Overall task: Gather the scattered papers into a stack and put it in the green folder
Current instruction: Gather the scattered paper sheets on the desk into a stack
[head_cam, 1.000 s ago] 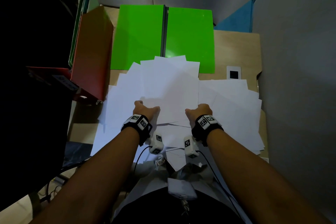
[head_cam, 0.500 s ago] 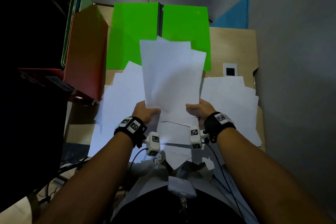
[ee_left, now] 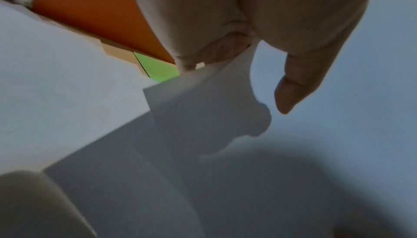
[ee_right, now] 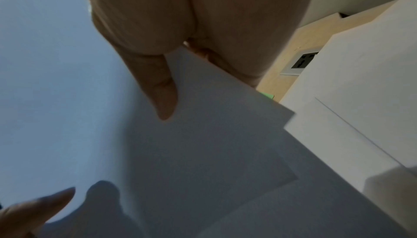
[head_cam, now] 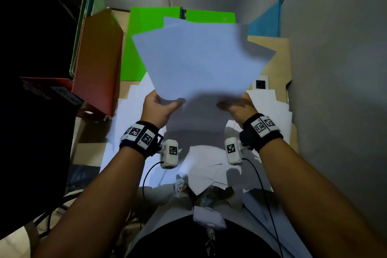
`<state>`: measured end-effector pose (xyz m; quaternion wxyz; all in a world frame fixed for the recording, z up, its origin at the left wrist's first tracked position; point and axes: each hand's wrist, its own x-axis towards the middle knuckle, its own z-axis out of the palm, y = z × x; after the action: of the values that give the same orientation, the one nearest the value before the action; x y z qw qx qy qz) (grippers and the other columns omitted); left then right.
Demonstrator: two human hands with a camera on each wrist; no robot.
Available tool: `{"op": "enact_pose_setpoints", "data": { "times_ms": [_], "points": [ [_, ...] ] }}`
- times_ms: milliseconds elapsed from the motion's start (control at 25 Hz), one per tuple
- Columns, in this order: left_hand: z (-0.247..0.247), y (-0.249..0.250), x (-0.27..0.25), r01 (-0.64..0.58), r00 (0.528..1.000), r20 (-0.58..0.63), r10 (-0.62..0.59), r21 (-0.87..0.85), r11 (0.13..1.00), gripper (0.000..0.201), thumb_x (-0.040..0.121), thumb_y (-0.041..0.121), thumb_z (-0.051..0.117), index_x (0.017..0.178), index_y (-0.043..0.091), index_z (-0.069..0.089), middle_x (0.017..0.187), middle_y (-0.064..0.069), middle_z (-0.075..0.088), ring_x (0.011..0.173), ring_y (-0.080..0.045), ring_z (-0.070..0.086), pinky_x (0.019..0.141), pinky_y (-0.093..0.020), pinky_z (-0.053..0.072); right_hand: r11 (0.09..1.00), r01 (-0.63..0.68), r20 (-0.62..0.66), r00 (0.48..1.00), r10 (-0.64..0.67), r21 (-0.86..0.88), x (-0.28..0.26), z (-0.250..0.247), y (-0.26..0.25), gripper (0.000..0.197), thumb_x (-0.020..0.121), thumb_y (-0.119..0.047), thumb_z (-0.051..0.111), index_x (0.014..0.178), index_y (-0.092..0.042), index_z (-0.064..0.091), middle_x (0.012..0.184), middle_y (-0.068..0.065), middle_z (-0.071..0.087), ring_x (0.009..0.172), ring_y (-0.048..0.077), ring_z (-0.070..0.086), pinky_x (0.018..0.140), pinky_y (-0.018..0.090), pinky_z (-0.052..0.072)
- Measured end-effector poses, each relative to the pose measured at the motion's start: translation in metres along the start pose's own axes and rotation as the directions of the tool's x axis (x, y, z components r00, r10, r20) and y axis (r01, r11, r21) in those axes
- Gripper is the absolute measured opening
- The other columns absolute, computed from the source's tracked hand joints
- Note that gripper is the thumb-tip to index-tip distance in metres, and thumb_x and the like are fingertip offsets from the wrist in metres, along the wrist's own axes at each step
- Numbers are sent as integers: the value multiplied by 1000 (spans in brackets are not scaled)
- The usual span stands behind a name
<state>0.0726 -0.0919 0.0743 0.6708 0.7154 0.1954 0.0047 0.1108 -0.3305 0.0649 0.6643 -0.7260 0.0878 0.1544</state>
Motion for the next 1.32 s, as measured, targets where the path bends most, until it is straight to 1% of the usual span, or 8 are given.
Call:
{"op": "enact_pose_setpoints", "data": {
  "times_ms": [240,440,640,760,840,920,1040,1320],
  "points": [
    [11,-6,-14,-23,992,-124,10,-101,995,46,72,-4,80,115,1,63,108,-13,72,96,-20,71,86,-31,58,998,56,-97,994,-53,24,-9,2,7,33,69,6,77,99,-4,68,91,7,71,84,17,70,87,37,56],
    [9,-19,-21,-30,991,-133,20,-74,997,42,63,17,79,101,14,60,98,-8,71,87,-20,67,81,-40,56,1000,-17,-139,990,15,-15,-17,7,25,29,71,-1,81,98,0,69,93,14,72,87,28,71,86,42,57],
    [13,-20,-17,-47,994,-99,36,-112,993,46,66,11,74,109,10,59,104,-10,70,93,-18,66,84,-36,57,998,-29,-115,993,21,-62,-21,16,29,21,75,2,77,94,-4,70,91,12,71,68,0,67,77,29,55],
    [-7,-38,-4,94,993,-81,-83,147,985,58,75,23,80,124,19,50,124,-11,62,112,-20,58,93,-27,51,994,-79,-248,967,56,-81,-13,4,26,14,79,-1,72,92,-6,68,85,9,69,59,0,64,61,19,52],
    [-44,-58,5,331,937,-252,-244,405,852,75,79,29,79,141,18,40,143,-10,48,132,-26,46,105,-36,43,982,-176,-360,922,139,-73,-12,-16,20,8,80,-3,67,85,-8,64,78,5,64,64,13,63,56,20,47],
    [-85,-79,4,600,793,-468,-391,487,635,85,75,31,77,146,15,34,151,-13,38,137,-34,39,108,-48,41,924,-337,-336,904,264,-179,-9,-44,27,6,83,-9,64,87,-9,61,85,7,63,75,22,60,61,25,47],
    [-109,-102,-12,747,663,-597,-452,486,454,85,67,27,73,142,13,35,148,-16,31,135,-38,34,104,-53,42,706,-609,-350,790,502,-361,-7,-71,65,41,89,-25,55,128,-12,52,133,11,57,118,30,56,101,31,45],
    [-91,-106,-17,723,660,-640,-394,398,564,83,66,31,74,135,7,36,138,-18,34,123,-40,45,94,-51,49,661,-666,-405,741,535,-345,-21,-64,93,51,86,-3,66,132,10,47,132,24,56,120,39,54,96,32,42]
  ]
}}
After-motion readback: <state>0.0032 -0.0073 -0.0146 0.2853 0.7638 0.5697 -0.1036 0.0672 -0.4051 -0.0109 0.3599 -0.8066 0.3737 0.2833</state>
